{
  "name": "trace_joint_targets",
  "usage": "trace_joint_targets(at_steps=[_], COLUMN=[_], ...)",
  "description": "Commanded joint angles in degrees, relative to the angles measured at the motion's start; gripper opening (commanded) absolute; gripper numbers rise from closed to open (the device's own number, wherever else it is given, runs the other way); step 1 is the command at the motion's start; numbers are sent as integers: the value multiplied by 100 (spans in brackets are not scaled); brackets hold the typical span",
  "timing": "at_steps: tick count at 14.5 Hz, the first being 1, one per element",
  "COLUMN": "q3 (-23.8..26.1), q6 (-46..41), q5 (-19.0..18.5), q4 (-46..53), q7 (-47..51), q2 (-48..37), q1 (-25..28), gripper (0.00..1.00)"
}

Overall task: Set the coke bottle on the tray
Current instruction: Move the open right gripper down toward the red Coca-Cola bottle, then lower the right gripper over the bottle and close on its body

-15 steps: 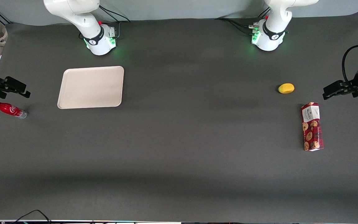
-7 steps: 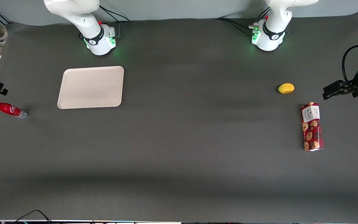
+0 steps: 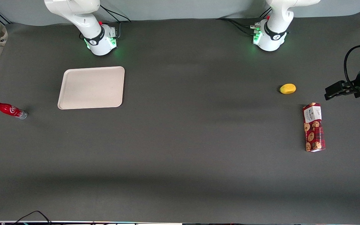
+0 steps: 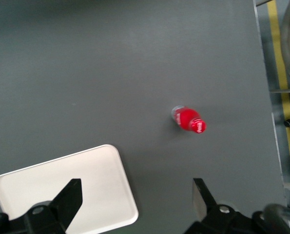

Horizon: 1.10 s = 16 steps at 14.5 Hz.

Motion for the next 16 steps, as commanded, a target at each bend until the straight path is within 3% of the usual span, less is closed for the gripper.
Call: trace_joint_targets(at_steps=[1, 6, 14, 16], q3=[-93, -550, -831, -1076], q6=[399, 1058, 2789, 2835], q5=[283, 1004, 1101, 1749], q4=[-32, -393, -1649, -1685], q7=[-166, -965, -1965, -2510], q2=[427, 875, 928, 1147], q1=[-102, -235, -480, -463], gripper=[100, 100, 100, 100])
